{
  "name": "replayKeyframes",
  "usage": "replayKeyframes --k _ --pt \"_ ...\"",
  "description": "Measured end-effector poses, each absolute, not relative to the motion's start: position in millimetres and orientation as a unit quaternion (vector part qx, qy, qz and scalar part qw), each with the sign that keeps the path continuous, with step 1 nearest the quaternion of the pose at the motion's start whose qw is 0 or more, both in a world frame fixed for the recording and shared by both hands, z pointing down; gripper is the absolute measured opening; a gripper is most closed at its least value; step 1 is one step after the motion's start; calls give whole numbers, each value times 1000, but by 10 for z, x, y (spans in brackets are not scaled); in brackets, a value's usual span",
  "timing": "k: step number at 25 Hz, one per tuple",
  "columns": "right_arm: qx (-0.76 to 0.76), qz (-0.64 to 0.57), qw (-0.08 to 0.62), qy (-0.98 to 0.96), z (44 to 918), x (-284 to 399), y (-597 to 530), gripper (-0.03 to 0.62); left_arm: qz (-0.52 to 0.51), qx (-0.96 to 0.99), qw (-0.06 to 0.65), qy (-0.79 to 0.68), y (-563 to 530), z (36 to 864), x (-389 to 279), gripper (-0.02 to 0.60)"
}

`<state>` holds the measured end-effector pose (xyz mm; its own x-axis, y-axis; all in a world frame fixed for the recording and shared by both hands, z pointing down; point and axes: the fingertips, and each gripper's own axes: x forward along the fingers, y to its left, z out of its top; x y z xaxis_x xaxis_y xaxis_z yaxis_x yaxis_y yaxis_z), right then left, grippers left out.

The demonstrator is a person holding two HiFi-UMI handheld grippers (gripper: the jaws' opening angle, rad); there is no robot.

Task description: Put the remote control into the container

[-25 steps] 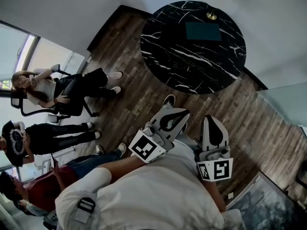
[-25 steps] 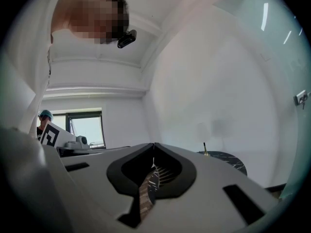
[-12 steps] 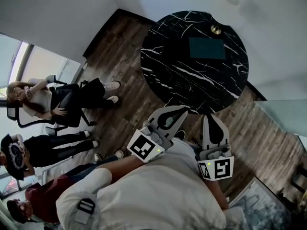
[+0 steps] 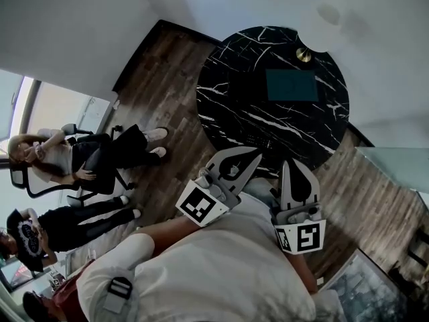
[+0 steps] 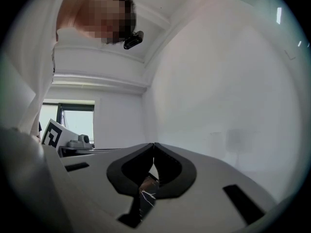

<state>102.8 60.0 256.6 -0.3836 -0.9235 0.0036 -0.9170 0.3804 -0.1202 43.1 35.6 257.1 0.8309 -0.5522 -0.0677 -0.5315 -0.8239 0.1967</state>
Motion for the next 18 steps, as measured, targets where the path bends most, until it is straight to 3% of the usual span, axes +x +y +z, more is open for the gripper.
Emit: replayKeyframes --k 9,18 --pt "-539 -25 -12 842 2565 1503 126 11 -42 947 91 -306 -23 2642 543 6" --pt "-431 2 -167 887 3188 1280 -380 12 49 942 117 -312 -350 3463 467 6"
